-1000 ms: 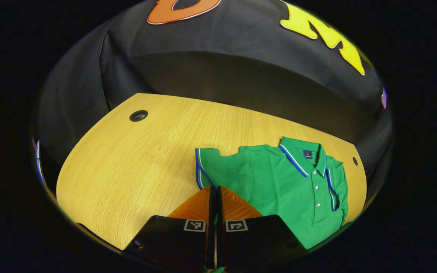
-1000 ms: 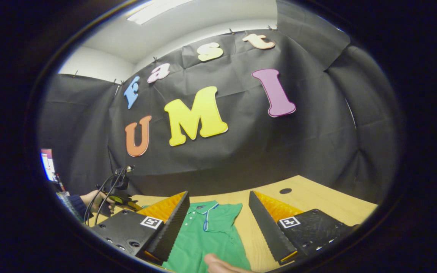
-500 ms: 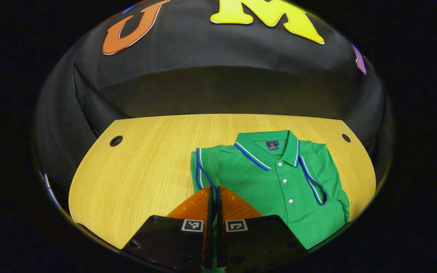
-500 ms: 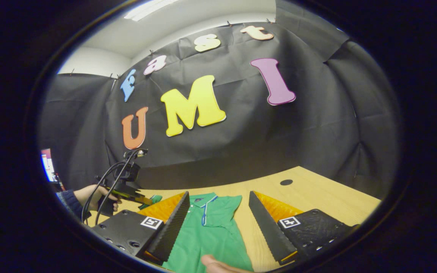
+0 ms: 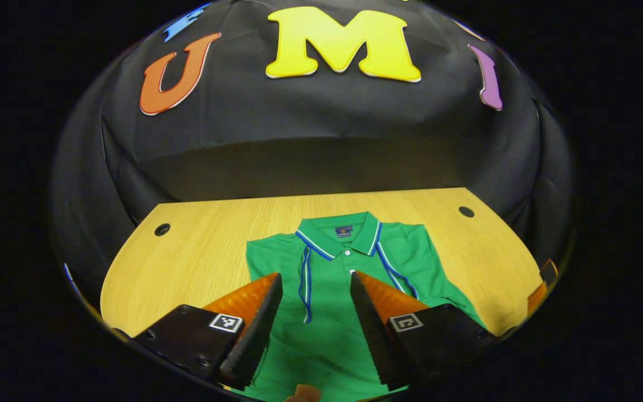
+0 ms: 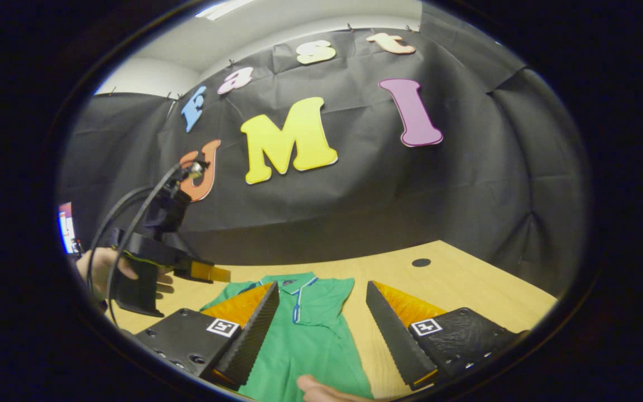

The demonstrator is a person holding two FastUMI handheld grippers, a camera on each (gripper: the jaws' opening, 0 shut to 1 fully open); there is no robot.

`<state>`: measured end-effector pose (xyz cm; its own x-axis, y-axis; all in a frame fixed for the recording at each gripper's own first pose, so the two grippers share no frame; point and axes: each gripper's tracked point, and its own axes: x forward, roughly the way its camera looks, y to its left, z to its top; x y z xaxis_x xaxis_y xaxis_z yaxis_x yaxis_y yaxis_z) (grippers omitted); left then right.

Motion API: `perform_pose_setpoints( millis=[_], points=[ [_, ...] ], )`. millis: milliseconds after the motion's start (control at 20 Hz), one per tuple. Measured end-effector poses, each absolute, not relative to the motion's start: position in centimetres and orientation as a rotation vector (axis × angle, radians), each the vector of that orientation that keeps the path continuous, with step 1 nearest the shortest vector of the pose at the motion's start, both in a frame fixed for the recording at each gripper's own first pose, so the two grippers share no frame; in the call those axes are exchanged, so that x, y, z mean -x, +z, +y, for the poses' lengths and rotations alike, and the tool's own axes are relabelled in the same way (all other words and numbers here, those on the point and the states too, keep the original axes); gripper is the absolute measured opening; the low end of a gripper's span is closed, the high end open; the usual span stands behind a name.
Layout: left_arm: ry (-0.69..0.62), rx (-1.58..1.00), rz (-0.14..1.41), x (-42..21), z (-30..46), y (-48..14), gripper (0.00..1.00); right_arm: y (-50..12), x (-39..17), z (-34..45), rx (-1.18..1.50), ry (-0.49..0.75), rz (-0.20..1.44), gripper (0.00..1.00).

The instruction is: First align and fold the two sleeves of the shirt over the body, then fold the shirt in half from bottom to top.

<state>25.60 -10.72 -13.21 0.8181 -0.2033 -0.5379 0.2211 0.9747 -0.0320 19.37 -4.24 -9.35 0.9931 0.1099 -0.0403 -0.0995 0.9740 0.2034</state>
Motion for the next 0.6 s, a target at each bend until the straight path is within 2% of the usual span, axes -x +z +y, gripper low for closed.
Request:
perform_pose_setpoints(
  millis=[100, 200, 250, 300, 400, 600],
  points=[
    [-0.246, 0.001, 0.527, -22.8, -10.8, -11.2, 1.0, -10.5, -19.6, -3.0, -0.16, 0.13, 0.082, 0.96],
    [-0.249, 0.0, 0.458, -20.1, -9.7, -8.7, 1.0, -11.3, -19.1, -2.2, -0.109, 0.145, 0.111, 0.96],
    [-0.238, -0.013, 0.422, -18.9, -8.8, -7.7, 1.0, -11.2, -18.7, -1.9, -0.087, 0.163, 0.118, 0.92],
    [-0.222, -0.023, 0.383, -17.3, -7.6, -6.8, 1.0, -11.1, -18.0, -1.4, -0.069, 0.184, 0.122, 0.96],
    [-0.215, -0.017, 0.31, -14.7, -6.0, -5.6, 1.0, -10.7, -16.3, -2.1, -0.037, 0.173, 0.114, 0.96],
    [-0.161, 0.005, 0.265, -9.3, -2.2, -7.1, 1.0, -10.5, -11.3, -2.8, 0.047, 0.145, 0.107, 0.95]
  ],
)
